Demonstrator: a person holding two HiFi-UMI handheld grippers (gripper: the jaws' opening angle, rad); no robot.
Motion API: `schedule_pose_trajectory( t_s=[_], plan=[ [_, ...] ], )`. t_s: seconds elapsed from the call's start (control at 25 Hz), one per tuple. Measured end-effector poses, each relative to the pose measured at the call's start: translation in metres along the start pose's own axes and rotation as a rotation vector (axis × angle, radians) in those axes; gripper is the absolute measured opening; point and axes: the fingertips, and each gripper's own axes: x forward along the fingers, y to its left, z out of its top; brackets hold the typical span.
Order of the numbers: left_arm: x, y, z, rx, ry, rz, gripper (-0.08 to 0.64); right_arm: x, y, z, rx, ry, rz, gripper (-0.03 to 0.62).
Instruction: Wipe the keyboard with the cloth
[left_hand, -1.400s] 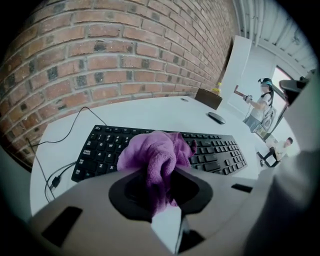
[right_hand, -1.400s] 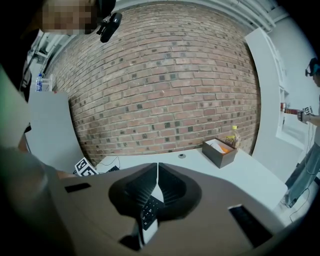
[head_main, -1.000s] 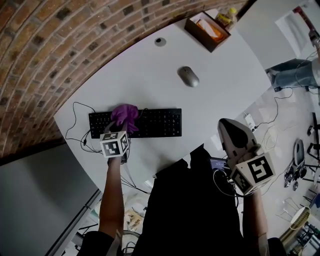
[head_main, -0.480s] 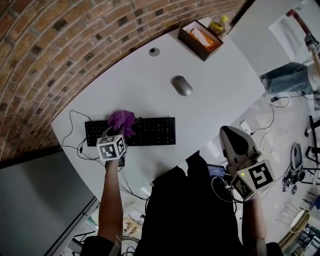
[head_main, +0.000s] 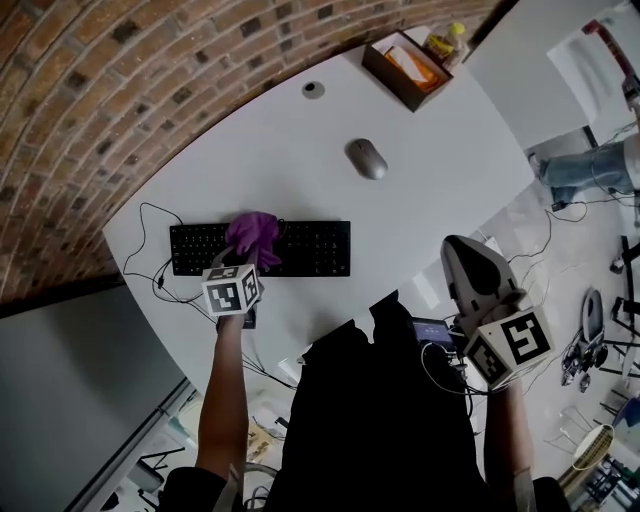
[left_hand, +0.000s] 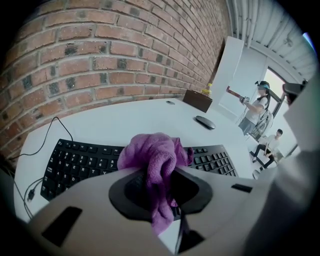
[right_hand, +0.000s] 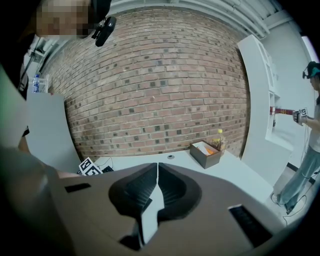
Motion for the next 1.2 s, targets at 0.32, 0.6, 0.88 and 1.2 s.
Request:
schedule_pose_trajectory(
  t_s=[0.32, 0.6, 0.88, 1.2],
  plan=[
    [-0.005, -0.018, -0.022, 0.008, 0.015, -0.013, 0.098, 0.002, 0.002, -0.004, 0.002, 0.006, 0.023, 0.02],
    [-0.011, -0.039, -0.042, -0.013, 0.015, -0.027, 0.098, 0.001, 0.001, -0.007, 0.01, 0.005, 0.036, 0.02],
    [-0.008, -0.062, -0.054, 0.062, 0.039, -0.059, 0.098, -0.001, -0.007, -0.009, 0.014, 0.005, 0.031, 0.02],
    [-0.001, -0.076, -0.049, 0.107, 0.058, -0.09, 0.098, -0.008, -0.025, -0.011, 0.025, 0.002, 0.01, 0.02]
  ],
)
